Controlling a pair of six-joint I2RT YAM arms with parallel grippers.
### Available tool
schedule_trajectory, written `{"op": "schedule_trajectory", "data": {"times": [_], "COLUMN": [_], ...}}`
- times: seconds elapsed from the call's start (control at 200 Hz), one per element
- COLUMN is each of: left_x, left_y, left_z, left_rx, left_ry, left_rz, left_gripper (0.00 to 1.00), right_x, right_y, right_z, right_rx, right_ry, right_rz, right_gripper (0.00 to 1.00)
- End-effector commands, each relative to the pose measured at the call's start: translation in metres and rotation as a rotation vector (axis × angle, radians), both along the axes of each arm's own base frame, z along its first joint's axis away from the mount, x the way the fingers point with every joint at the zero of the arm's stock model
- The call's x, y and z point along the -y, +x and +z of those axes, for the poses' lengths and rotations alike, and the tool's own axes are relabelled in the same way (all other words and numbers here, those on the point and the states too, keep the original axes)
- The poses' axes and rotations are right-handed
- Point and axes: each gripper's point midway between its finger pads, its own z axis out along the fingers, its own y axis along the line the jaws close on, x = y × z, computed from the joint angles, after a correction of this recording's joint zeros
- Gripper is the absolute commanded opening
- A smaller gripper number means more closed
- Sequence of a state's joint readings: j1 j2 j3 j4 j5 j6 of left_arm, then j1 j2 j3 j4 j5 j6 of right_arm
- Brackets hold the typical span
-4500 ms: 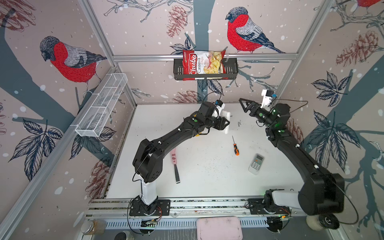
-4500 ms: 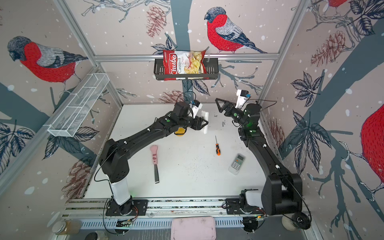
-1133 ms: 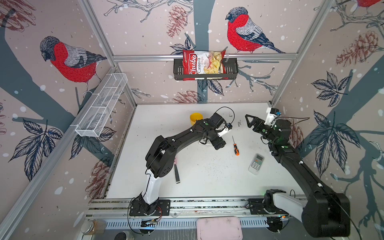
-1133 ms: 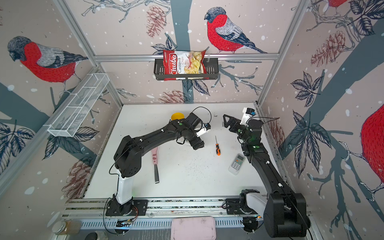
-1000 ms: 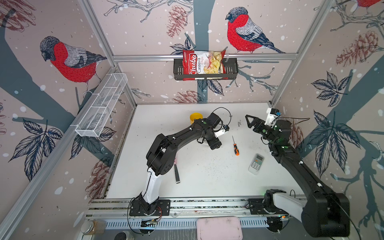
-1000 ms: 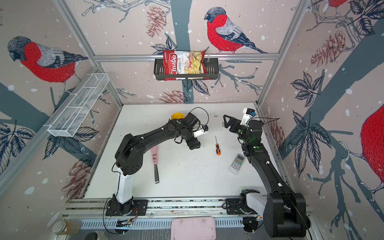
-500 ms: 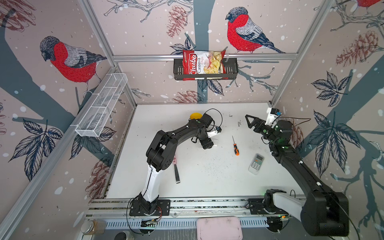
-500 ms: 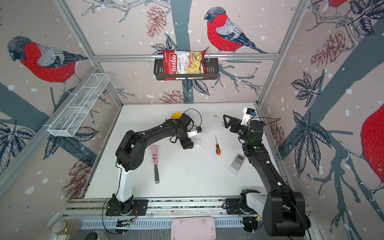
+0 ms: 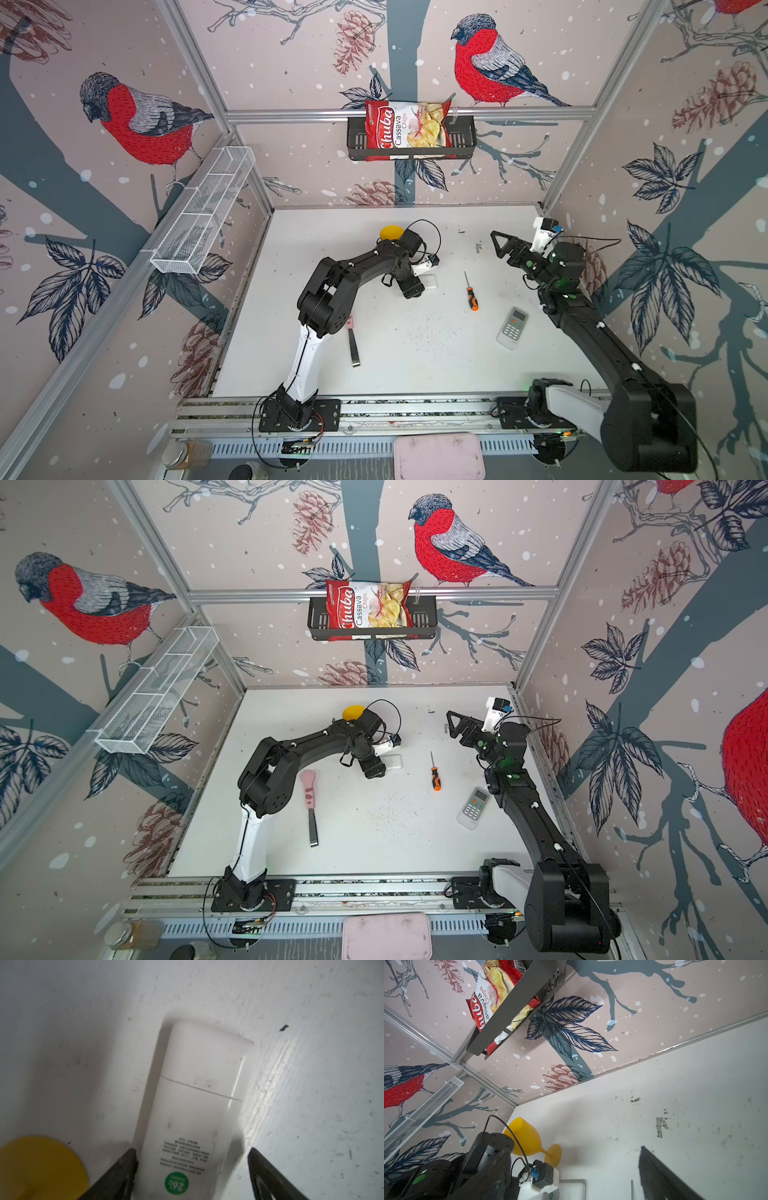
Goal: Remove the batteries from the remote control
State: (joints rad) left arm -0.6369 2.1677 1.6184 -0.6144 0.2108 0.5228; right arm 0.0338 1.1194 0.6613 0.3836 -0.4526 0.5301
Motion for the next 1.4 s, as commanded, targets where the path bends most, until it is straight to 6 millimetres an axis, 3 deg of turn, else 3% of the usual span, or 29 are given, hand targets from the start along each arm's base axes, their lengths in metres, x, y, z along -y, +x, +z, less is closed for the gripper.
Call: {"op": "schedule_trajectory", "data": {"times": [0.0, 0.195, 0.41, 0.72, 1.076, 1.186, 1.396], "left_x": [-0.001, -0.003, -0.007, -0.013, -0.019, -0.022, -0.021], "left_y": [-0.003, -0.005, -0.012, -0.019, -0.021, -0.025, -0.025], "left_z": [-0.001, 0.001, 0.001, -0.013, -0.015, -0.02, -0.02], "left_rx": [-0.016, -0.015, -0.034, -0.056, -0.035, -0.049, -0.052], "left_ry": [-0.008, -0.007, -0.004, 0.013, 0.01, 0.011, 0.005], "left_rz": [0.0, 0.004, 0.016, 0.027, 0.053, 0.06, 0.064], "left_gripper": [0.82, 0.76, 0.57, 0.63, 0.65, 0.62, 0.46], "right_x": [-0.002, -0.002, -0.003, -0.003, -0.003, -0.002, -0.003], "right_y": [0.0, -0.001, -0.001, -0.001, -0.002, -0.003, -0.003], "right_z": [0.007, 0.006, 0.006, 0.004, 0.005, 0.007, 0.007], "right_rx": [0.03, 0.026, 0.026, 0.019, 0.028, 0.037, 0.032], "right_ry": [0.01, 0.012, 0.017, 0.02, 0.025, 0.027, 0.028], "right_rz": [0.015, 0.014, 0.02, 0.017, 0.016, 0.012, 0.018], "right_gripper": [0.95, 0.95, 0.95, 0.95, 0.95, 0.95, 0.95]}}
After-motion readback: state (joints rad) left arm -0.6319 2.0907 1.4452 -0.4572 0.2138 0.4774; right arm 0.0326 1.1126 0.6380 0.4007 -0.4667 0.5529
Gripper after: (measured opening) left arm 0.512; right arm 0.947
